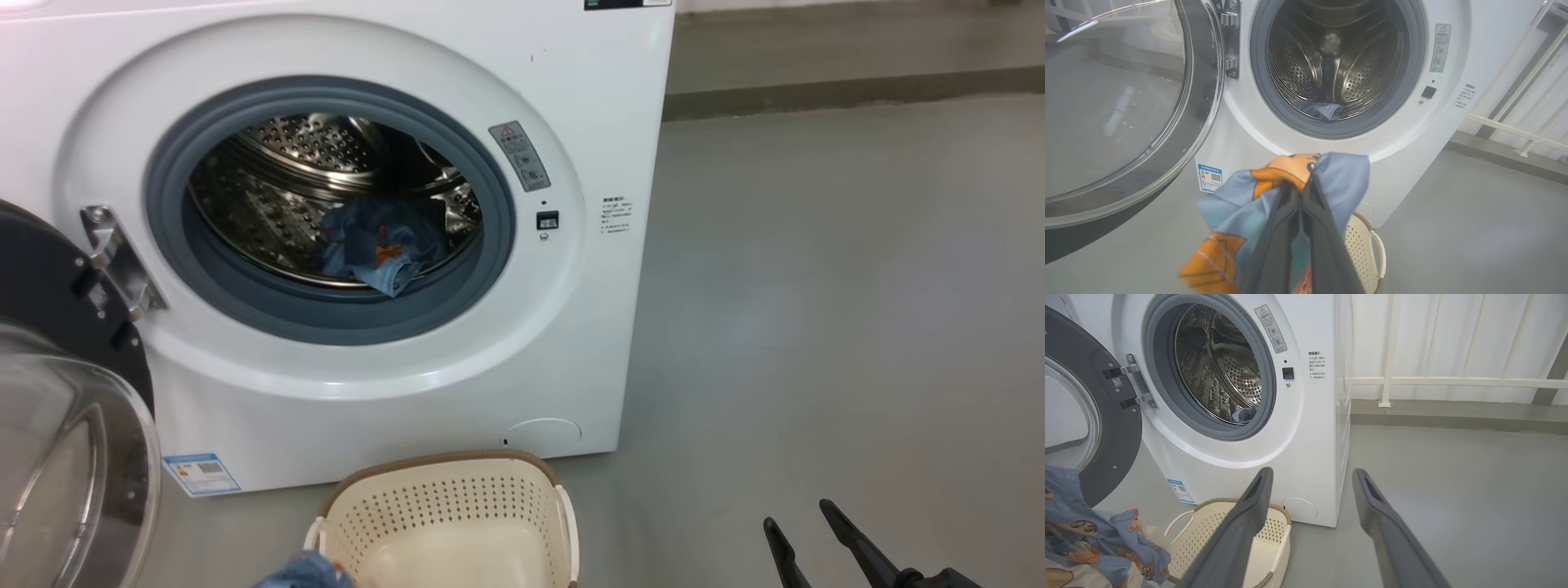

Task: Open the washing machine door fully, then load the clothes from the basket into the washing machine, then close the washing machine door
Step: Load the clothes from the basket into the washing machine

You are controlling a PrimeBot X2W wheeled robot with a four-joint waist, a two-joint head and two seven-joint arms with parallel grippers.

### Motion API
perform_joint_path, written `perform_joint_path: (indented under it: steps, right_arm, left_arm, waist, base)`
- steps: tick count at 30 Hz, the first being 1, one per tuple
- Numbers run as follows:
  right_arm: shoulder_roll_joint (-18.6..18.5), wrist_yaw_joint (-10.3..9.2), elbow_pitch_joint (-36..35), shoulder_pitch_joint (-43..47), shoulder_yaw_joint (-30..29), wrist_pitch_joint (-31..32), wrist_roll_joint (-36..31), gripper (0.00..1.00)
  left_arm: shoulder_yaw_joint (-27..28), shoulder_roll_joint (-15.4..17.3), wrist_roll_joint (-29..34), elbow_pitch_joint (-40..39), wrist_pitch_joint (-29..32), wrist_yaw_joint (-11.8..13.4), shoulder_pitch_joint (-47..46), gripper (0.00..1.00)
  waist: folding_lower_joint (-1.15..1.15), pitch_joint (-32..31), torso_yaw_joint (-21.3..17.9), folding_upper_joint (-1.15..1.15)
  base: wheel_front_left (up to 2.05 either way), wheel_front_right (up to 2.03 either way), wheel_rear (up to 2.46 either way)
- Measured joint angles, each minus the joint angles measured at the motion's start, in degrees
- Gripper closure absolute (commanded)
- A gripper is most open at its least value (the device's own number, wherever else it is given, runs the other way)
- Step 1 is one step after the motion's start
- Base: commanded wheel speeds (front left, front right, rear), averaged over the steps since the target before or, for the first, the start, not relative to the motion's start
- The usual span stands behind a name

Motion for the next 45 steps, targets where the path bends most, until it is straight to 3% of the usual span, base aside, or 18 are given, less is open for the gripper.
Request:
perform_joint_path:
  steps: [11,22,27,37,45]
  right_arm:
    - [0.2,0.0,-0.7,-2.0,1.5,0.0,0.9,0.0]
    - [0.7,0.0,-1.2,-10.2,2.9,0.0,5.6,0.0]
    - [1.3,0.0,-1.0,-13.3,4.3,0.0,7.4,0.0]
    - [0.1,0.0,-0.6,-15.8,6.3,0.0,9.8,0.0]
    - [0.0,0.0,-0.7,-16.5,5.2,0.0,11.5,0.0]
  left_arm:
    - [-1.5,0.0,-1.8,1.3,0.0,1.9,-10.2,1.0]
    - [0.3,0.5,0.3,10.1,-0.1,5.6,-36.2,1.0]
    - [4.4,3.5,0.6,15.2,0.2,7.1,-46.6,1.0]
    - [8.0,9.8,1.1,30.2,1.1,7.1,-66.3,1.0]
    - [8.1,12.8,2.5,42.2,1.0,5.9,-78.9,1.0]
  waist:
    - [0.0,5.2,-2.9,0.0]
    - [0.0,15.4,-7.0,0.0]
    - [0.0,20.0,-10.1,0.0]
    - [0.0,28.5,-15.6,0.0]
    - [0.0,34.8,-18.2,0.0]
  base:
    - [0.0,0.0,0.0]
    - [0.0,0.0,0.0]
    - [0.0,0.0,0.0]
    - [0.0,0.0,0.0]
    - [0.0,0.0,0.0]
